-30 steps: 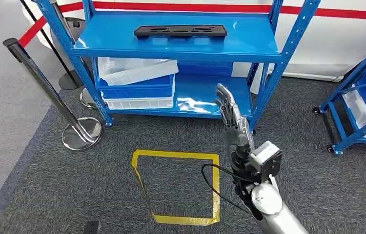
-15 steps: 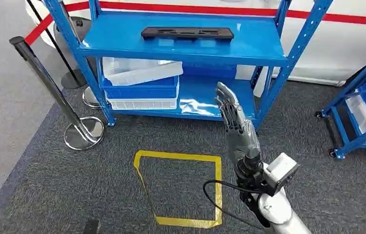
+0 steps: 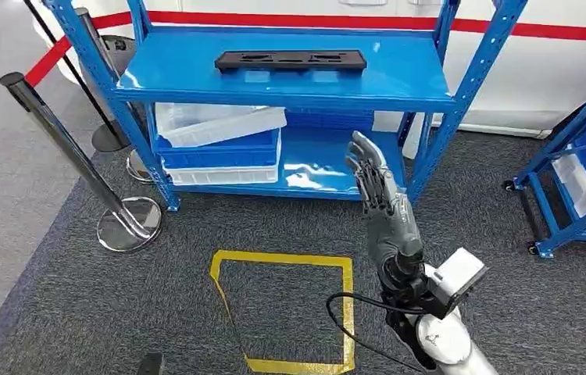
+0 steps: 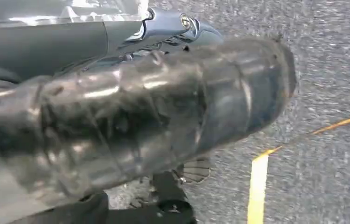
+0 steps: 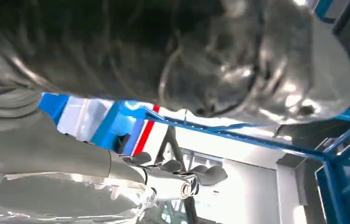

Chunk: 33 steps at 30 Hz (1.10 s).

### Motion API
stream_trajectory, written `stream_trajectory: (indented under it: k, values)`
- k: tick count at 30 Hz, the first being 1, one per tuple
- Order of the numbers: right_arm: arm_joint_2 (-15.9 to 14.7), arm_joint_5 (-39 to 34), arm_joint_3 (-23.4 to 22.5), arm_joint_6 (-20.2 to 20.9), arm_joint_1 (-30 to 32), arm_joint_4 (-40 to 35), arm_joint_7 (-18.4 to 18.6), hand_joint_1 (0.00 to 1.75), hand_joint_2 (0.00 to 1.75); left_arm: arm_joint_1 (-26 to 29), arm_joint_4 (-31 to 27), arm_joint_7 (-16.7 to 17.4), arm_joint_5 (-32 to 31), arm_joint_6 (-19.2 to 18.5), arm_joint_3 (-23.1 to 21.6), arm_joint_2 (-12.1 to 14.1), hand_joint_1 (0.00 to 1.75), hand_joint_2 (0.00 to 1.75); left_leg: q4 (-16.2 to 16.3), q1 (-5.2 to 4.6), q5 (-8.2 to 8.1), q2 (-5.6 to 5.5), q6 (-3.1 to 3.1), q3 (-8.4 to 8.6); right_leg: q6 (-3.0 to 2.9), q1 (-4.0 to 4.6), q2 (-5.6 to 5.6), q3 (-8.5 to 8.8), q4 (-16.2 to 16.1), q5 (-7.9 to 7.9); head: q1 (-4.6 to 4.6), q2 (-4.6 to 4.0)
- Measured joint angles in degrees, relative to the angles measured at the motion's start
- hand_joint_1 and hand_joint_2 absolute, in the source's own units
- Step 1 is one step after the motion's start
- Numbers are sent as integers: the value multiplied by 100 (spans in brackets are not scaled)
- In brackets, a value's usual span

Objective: Take the parts from the cabinet and place them on the table.

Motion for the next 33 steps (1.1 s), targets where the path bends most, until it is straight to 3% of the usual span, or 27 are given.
stream_trajectory:
  k: [3, 5, 6, 8, 9, 10, 12, 14, 15, 16, 17, 19, 20, 21, 23, 25, 26, 27, 28, 30, 31, 32, 33]
  values:
    - [-7, -4, 0, 0, 18, -24, 2, 0, 0, 23, 0, 24, 0, 0, -33, -4, 0, 0, -36, 0, -65, 3, 113, 70, 98, 1, -6, 79, 7, 39, 15, 2]
    - [-26, -4, 0, 0, 12, -42, 2, 0, 0, 7, 0, 24, -7, 0, -48, -13, 0, 0, -113, 22, -118, -8, 186, 257, 132, -19, -34, -43, 303, -53, 37, 0]
    - [-26, -4, 0, 0, 0, -46, 2, 0, 0, -4, 0, 24, -9, -2, -61, -11, 0, 0, -113, 21, -160, -8, 231, 302, 134, -12, -37, -285, 698, -161, 50, 0]
    - [-35, -7, 0, -2, 39, -44, 7, 0, 0, -12, 0, 26, -9, 0, -61, -9, 0, 0, -113, 7, -247, -8, 258, 397, 145, -18, -37, -856, 1476, -382, 53, 0]
    - [-39, -7, 0, -2, 62, -44, 7, 0, 0, -3, 0, 28, -7, 0, -63, -9, 0, 0, -110, 5, -309, -13, 264, 461, 147, -15, -38, -1106, 1717, -461, 53, 0]
    - [-46, -7, 0, -2, 73, -44, 7, 0, 0, 8, 0, 31, -7, 0, -63, -9, 0, 0, -109, 5, -365, -22, 255, 540, 140, -15, -38, -1208, 1679, -398, 57, 2]
    - [-52, -4, 0, -2, 68, -46, 11, 0, 0, 22, 0, 41, -15, -2, -68, -28, 0, 0, -109, 8, -504, -33, 229, 737, 111, -15, -38, -1097, 1049, 56, 57, 0]
    - [-59, 0, 0, -2, 55, -44, 66, 0, 0, 23, 0, 55, -26, 2, -70, -42, 0, 0, -117, 7, -662, -32, 174, 853, 43, -3, -43, -888, 197, 906, 65, 0]
    - [-61, 13, 2, -2, 38, -42, 96, 0, 0, -1, 0, 68, -31, 4, -79, -44, 0, 0, -60, -15, -729, -46, 133, 929, 25, 53, -42, -930, 81, 724, 45, 2]
    - [-59, 18, 13, 0, 22, -48, 133, 0, 0, -31, 0, 81, -33, 15, -81, -42, 0, 0, -94, -15, -764, -32, 86, 877, 7, 35, -35, -873, 106, 732, 36, 0]
    - [-59, 31, 20, 0, 19, -74, 144, 0, 0, -35, 0, 94, -33, 20, -79, -42, 0, 0, -96, -13, -752, -30, 46, 988, -30, 36, -12, -861, 78, 721, 37, 0]
    - [-61, 50, 31, 0, -11, -85, 166, 0, 0, -47, 0, 114, -35, 20, -81, -37, 0, 0, 41, -10, -713, -22, 11, 922, -101, 5, -5, -725, 47, 654, 24, 0]
    - [-57, 53, 44, -2, -15, -96, 171, 0, 0, -52, 0, 118, -37, 20, -81, -37, 0, 0, 277, 6, -688, -17, -27, 857, -126, 14, -3, -642, 22, 598, 31, 2]
    - [-57, 55, 46, -4, -29, -96, 177, 0, 0, -69, 0, 125, -39, 15, -85, -46, 0, 0, 635, 12, -685, -12, -46, 643, -150, 13, -11, -578, 17, 550, 5, 0]
    - [-57, 52, 57, -4, -31, -96, 186, 0, 0, -61, 0, 131, -50, 15, -98, -55, 0, 0, 1363, 26, -993, -11, -90, 66, -166, 23, -17, -455, 16, 424, 11, 0]
    - [-57, 52, 61, -4, -28, -94, 192, 0, 0, -32, 0, 142, -48, 17, -107, -59, 0, 0, 1588, 26, -1367, -11, -108, -300, -175, 33, -7, -291, 16, 285, 13, 2]
    - [-57, 48, 63, -7, -26, -94, 199, 0, 0, -10, 0, 142, -50, 17, -109, -59, 0, 0, 1423, 25, -1349, -12, -100, -366, -171, 38, 12, -175, 16, 204, 9, 2]
    - [-57, 46, 66, -9, -26, -94, 199, 0, 0, -5, 0, 142, -48, 20, -111, -59, 0, 0, 1098, 24, -1147, -12, -72, -348, -162, 45, 18, -58, 16, 121, 11, 0]
    - [-57, 46, 68, -9, -28, -94, 199, 0, 0, -7, 0, 142, -50, 20, -114, -59, 0, 0, 698, 19, -765, -13, -29, -301, -151, 55, 18, 50, 15, 42, 11, 0]
    - [-57, 37, 72, -13, -26, -83, 201, 0, 0, 17, 7, 144, -48, 22, -120, -50, 0, 0, 110, -29, 265, -24, 79, -306, -115, 68, 19, 171, 35, -97, 24, 0]
    - [-57, 26, 81, -13, -19, -79, 214, 0, 0, 9, 7, 149, -48, 22, -125, -44, 0, 0, 87, -66, 83, -20, 110, -252, -56, 63, 60, 184, 9, -146, 13, 2]
    - [-57, 24, 90, -11, -20, -76, 223, 0, 0, 10, 7, 151, -44, 22, -127, -46, 0, 0, 91, -92, 144, -20, 135, -207, -14, 41, 56, 223, -29, -182, 20, 0]
    - [-57, 20, 92, -11, -22, -81, 223, 0, 0, 10, 7, 153, -48, 22, -129, -48, 0, 0, 38, -80, 101, -13, 178, -170, 4, 43, 50, 259, 58, -142, 18, 0]
